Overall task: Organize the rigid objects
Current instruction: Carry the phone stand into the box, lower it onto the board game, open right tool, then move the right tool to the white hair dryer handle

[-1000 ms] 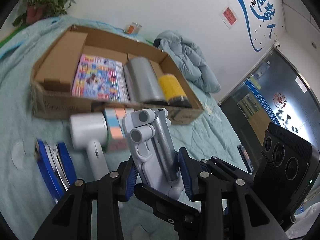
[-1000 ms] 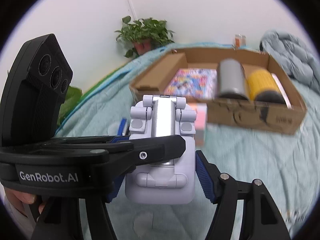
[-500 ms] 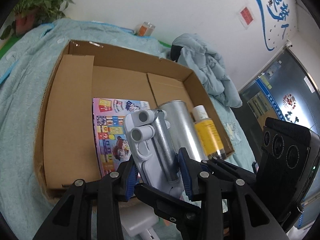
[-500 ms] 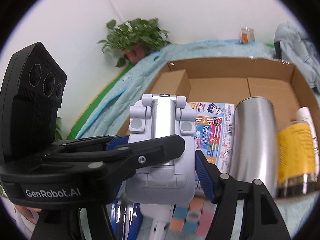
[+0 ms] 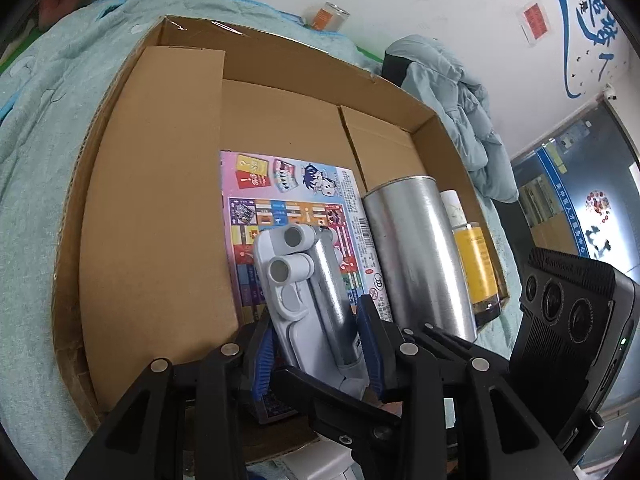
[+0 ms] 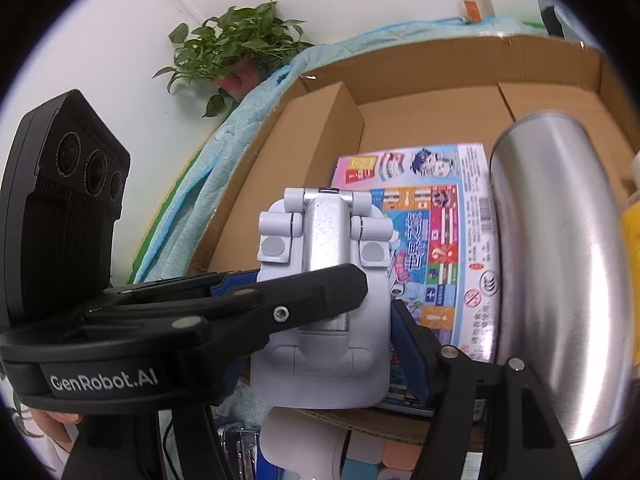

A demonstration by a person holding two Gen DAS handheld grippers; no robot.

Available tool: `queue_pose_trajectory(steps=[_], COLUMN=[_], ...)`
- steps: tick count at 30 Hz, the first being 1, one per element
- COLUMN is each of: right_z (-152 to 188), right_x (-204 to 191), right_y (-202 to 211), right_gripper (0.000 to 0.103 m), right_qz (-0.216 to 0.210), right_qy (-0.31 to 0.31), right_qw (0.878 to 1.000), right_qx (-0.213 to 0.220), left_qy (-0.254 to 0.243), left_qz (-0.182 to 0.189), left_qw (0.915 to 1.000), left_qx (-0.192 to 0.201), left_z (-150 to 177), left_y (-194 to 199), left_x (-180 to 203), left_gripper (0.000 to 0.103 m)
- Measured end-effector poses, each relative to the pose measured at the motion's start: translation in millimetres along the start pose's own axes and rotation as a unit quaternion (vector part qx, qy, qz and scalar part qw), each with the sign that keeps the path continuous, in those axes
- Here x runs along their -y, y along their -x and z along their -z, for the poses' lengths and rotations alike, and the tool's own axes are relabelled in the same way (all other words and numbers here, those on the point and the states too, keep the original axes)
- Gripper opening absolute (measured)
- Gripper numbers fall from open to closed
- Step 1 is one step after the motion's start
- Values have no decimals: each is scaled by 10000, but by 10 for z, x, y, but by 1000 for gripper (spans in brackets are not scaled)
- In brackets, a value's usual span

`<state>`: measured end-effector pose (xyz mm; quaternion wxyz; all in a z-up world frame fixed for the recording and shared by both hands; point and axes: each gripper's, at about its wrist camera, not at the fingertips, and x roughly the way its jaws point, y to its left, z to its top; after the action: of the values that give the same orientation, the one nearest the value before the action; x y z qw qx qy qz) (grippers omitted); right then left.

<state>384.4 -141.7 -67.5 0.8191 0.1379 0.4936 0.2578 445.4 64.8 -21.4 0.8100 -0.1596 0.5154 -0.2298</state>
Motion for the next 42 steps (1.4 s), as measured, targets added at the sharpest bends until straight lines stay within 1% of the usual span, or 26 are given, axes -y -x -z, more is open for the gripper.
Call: queue_pose_trajectory(steps=[1, 2, 3, 4, 5, 6, 7, 8, 9, 10, 13, 18, 26, 28, 29, 30, 31, 32, 33, 34, 35, 36, 37, 38, 39, 42], right_z=[1, -2, -9, -18, -12, 2, 29, 69, 101, 143, 270, 540, 835, 912, 961, 1014, 1066, 1102, 1149, 1193, 1228, 1259, 1283, 1320, 1352, 1456], right_x=[6, 14, 17, 6, -18, -66, -133, -193, -226, -250, -294, -387, -359, -330, -314, -292, -283, -280, -265, -265, -237, -223, -211, -193, -176, -122], right_y=[-4, -10, -15, -8, 37, 117, 230, 349, 434, 522, 666, 900, 1129, 1170, 1195, 1231, 1270, 1302, 1355, 1402, 1449, 1486, 1501, 1499, 1490, 1415], right_gripper=[65, 65, 65, 66, 66, 73, 80, 95, 103, 103, 103, 103, 103, 103, 103, 102, 100, 93, 85, 85, 86, 87, 89, 97, 103, 103], right_qz=[-7, 29, 98, 146, 208, 222, 236, 430, 587, 732, 1151, 1828, 2096, 2135, 2149, 2148, 2136, 2125, 2102, 2019, 1886, 1762, 1706, 1678, 1614, 1337], right_qy=[-43, -96, -126, -112, -39, 136, 388, 592, 694, 779, 982, 1280, 1453, 1457, 1463, 1485, 1513, 1532, 1525, 1506, 1506, 1528, 1571, 1636, 1681, 1689], right_qw=[10000, 9999, 9999, 9998, 9997, 9993, 9977, 9944, 9912, 9880, 9805, 9613, 9534, 9522, 9517, 9512, 9503, 9495, 9489, 9498, 9516, 9531, 9537, 9539, 9550, 9640], right_qx=[10, 3, -16, 8, 101, 264, 501, 767, 965, 1118, 1253, 1615, 1615, 1629, 1633, 1645, 1684, 1728, 1794, 1857, 1903, 1928, 1916, 1873, 1837, 1558], left_qy=[-65, -205, -290, -385, -456, -552, -639, -752, -812, -892, -937, -791, -635, -639, -639, -657, -673, -665, -699, -753, -808, -807, -767, -686, -633, -536], left_qz=[-73, -298, -424, -435, -500, -653, -801, -1030, -1187, -1347, -1505, -1779, -1942, -1934, -1891, -1842, -1807, -1847, -1883, -1938, -2014, -2053, -2074, -2025, -1986, -1824], left_qw=[9999, 9993, 9984, 9974, 9953, 9904, 9848, 9748, 9666, 9563, 9451, 9385, 9364, 9359, 9375, 9422, 9478, 9484, 9457, 9414, 9375, 9366, 9355, 9336, 9361, 9489], left_qx=[24, 121, 231, 433, 699, 1084, 1400, 1832, 2121, 2437, 2745, 2850, 2853, 2876, 2852, 2721, 2540, 2489, 2556, 2655, 2719, 2721, 2756, 2876, 2832, 2520], left_z=[-10, -20, -23, -25, -13, 19, 60, 144, 223, 335, 558, 930, 1559, 1657, 1725, 1762, 1769, 1825, 1874, 1937, 2012, 2031, 2072, 2134, 2161, 2181], left_y=[13, 59, 110, 213, 328, 469, 584, 740, 837, 939, 1047, 1066, 1092, 1096, 1088, 1065, 1033, 1023, 1036, 1057, 1080, 1095, 1111, 1118, 1099, 1019], left_x=[14, 48, 77, 112, 150, 193, 238, 299, 344, 390, 453, 571, 764, 802, 826, 842, 858, 883, 913, 957, 1013, 1026, 1034, 1023, 1005, 915], left_gripper=[37, 43, 53, 59, 73, 85, 92, 103, 102, 102, 102, 102, 102, 96, 65, 19, 4, 2, 4, 8, 36, 97, 100, 103, 102, 102])
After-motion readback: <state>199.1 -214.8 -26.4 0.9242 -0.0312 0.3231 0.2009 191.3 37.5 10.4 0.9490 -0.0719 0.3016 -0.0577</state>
